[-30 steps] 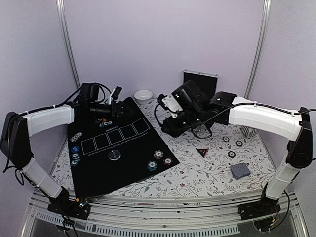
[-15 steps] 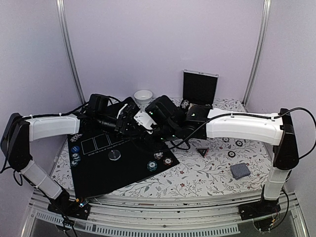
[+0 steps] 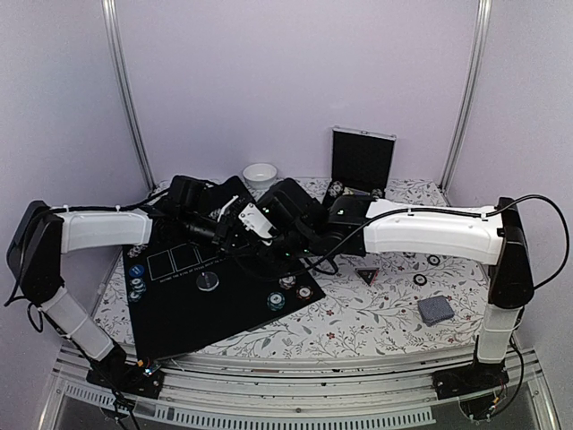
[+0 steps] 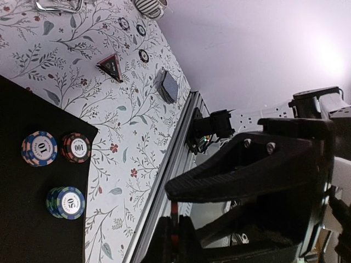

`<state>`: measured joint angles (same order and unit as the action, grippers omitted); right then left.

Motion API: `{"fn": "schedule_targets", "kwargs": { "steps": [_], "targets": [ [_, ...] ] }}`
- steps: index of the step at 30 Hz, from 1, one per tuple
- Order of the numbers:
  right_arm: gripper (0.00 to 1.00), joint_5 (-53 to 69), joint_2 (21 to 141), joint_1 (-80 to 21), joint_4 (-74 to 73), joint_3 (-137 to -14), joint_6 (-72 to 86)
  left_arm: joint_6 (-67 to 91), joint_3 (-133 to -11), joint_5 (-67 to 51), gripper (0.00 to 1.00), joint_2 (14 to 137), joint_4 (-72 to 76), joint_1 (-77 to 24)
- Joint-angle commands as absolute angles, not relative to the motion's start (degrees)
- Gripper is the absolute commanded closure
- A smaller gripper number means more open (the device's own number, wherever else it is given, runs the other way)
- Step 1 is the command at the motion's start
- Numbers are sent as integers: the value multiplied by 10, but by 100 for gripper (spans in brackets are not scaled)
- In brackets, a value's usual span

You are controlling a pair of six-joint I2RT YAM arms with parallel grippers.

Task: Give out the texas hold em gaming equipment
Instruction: Pass from the right arm to the left

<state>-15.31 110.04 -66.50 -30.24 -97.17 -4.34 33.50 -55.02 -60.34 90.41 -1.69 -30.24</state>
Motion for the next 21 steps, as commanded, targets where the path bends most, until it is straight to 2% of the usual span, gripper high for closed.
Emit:
{"fn": "schedule_targets", "kwargs": {
  "steps": [1, 2, 3, 4, 5, 8, 9, 14, 21],
  "targets": [
    [96, -195, 1105, -664, -286, -986, -39, 316, -551, -606, 100, 908, -46, -310],
    [96, -201, 1105, -663, -286, -984, -38, 312, -554, -598, 100, 906, -53, -309],
    [91, -207, 1105, -663, -286, -982, -38, 309, -556, -586, 100, 903, -66, -305],
    [73, -216, 1104, -663, -286, -979, -36, 308, -555, -571, 100, 899, -74, -301],
    [62, -224, 1104, -663, -286, -976, -35, 307, -552, -555, 100, 893, -81, -291],
    [10, -254, 1093, -663, -287, -960, -26, 327, -522, -499, 100, 868, -89, -236],
    [1, -263, 1088, -663, -287, -954, -20, 339, -502, -482, 100, 855, -85, -208],
    [1, -282, 1061, -655, -285, -911, -5, 374, -373, -383, 100, 750, -121, -84],
    [1, -280, 1043, -644, -265, -870, -4, 447, -227, -289, 100, 587, -185, 24]
  ]
}}
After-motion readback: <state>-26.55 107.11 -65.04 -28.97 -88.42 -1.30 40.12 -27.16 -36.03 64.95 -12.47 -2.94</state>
